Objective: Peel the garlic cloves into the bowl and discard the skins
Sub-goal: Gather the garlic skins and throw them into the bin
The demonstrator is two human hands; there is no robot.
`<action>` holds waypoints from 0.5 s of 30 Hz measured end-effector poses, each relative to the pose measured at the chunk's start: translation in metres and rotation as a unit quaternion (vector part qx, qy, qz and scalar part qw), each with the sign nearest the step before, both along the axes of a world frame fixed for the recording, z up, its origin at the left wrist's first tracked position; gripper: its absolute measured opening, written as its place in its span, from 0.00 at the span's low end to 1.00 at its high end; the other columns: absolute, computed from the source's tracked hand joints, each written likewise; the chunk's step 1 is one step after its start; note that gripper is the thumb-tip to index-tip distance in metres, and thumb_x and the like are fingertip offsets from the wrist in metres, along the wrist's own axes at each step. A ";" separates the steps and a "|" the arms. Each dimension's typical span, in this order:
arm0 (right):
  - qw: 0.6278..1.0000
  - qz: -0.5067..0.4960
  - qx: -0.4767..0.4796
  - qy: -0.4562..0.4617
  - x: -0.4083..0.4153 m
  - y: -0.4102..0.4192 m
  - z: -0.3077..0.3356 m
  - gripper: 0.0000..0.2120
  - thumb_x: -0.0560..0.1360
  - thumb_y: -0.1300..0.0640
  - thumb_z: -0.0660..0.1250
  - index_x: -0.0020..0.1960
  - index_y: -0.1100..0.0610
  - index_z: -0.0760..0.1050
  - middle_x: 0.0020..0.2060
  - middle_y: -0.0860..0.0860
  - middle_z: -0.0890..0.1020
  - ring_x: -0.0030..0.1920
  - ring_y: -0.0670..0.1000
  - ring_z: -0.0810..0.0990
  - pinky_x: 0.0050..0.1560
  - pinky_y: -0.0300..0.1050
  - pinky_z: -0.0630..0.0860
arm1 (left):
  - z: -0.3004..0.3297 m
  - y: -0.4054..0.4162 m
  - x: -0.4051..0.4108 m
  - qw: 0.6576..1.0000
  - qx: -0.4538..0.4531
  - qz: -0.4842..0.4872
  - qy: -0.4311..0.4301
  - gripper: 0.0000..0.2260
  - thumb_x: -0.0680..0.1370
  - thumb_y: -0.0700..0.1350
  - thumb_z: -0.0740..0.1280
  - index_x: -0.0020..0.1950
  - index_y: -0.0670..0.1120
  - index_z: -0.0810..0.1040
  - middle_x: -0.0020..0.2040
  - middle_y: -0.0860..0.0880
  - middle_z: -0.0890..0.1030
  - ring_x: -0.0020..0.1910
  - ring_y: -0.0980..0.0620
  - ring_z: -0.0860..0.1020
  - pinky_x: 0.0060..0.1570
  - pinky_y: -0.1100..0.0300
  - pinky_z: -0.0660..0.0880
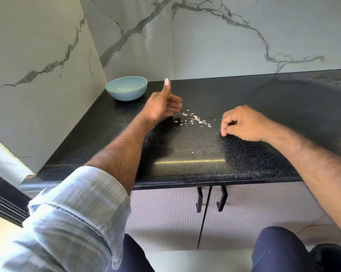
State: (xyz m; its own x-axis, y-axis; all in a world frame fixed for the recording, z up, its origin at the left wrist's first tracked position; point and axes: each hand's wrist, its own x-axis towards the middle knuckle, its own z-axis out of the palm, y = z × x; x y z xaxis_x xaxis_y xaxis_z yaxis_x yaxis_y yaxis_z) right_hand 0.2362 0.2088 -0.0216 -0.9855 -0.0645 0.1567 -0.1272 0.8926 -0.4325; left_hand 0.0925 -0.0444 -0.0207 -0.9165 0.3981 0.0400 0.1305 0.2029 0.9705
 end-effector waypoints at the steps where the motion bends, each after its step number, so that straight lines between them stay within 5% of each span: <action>1: 1.000 0.009 0.000 -0.001 -0.002 -0.003 -0.004 0.18 0.73 0.69 0.70 0.38 0.47 0.85 0.42 0.40 0.86 0.46 0.37 0.81 0.58 0.43 0.77 | -0.003 0.001 -0.003 1.000 0.000 0.025 0.014 0.39 0.85 0.70 0.50 0.55 0.38 0.86 0.50 0.43 0.89 0.52 0.46 0.88 0.57 0.49 0.82; 3: 0.999 0.033 -0.008 0.018 -0.013 -0.015 -0.010 0.16 0.76 0.68 0.69 0.44 0.48 0.87 0.46 0.40 0.85 0.50 0.42 0.83 0.59 0.46 0.78 | -0.008 -0.002 -0.010 0.997 -0.010 0.067 0.034 0.38 0.84 0.71 0.53 0.50 0.41 0.87 0.47 0.46 0.89 0.49 0.50 0.88 0.53 0.52 0.80; 6: 0.997 0.071 -0.025 0.005 -0.033 -0.036 -0.008 0.14 0.80 0.68 0.67 0.55 0.52 0.86 0.52 0.44 0.83 0.54 0.44 0.83 0.56 0.35 0.75 | -0.010 -0.007 -0.011 0.994 -0.006 0.100 0.037 0.37 0.83 0.73 0.54 0.49 0.42 0.87 0.46 0.47 0.89 0.48 0.50 0.88 0.55 0.48 0.82; 8: 0.987 0.038 -0.155 -0.004 -0.041 -0.042 0.001 0.14 0.80 0.70 0.66 0.56 0.55 0.85 0.51 0.47 0.85 0.51 0.45 0.83 0.54 0.37 0.78 | -0.008 -0.013 -0.011 0.993 0.011 0.111 0.029 0.37 0.83 0.72 0.53 0.48 0.42 0.86 0.46 0.45 0.89 0.49 0.47 0.88 0.57 0.45 0.82; 10: 0.932 -0.002 -0.361 -0.009 -0.043 -0.034 0.008 0.15 0.78 0.75 0.62 0.52 0.62 0.84 0.47 0.58 0.86 0.46 0.54 0.84 0.47 0.46 0.82 | -0.007 -0.021 -0.011 0.993 0.029 0.117 0.020 0.36 0.84 0.72 0.53 0.48 0.42 0.86 0.47 0.43 0.89 0.51 0.44 0.88 0.59 0.42 0.82; 12: 0.878 0.016 -0.469 -0.097 -0.035 -0.016 0.012 0.14 0.77 0.76 0.58 0.51 0.70 0.82 0.46 0.67 0.85 0.45 0.61 0.84 0.45 0.51 0.84 | -0.006 -0.030 -0.011 0.992 0.037 0.120 0.013 0.36 0.83 0.72 0.53 0.48 0.42 0.85 0.48 0.41 0.89 0.51 0.42 0.87 0.60 0.40 0.82; 15: 0.870 0.046 -0.423 -0.250 -0.023 -0.004 0.005 0.13 0.79 0.74 0.59 0.58 0.74 0.79 0.52 0.69 0.85 0.53 0.64 0.87 0.52 0.50 0.86 | -0.008 -0.034 -0.011 0.992 0.040 0.121 0.011 0.36 0.83 0.72 0.54 0.48 0.41 0.85 0.49 0.39 0.88 0.47 0.44 0.87 0.58 0.39 0.82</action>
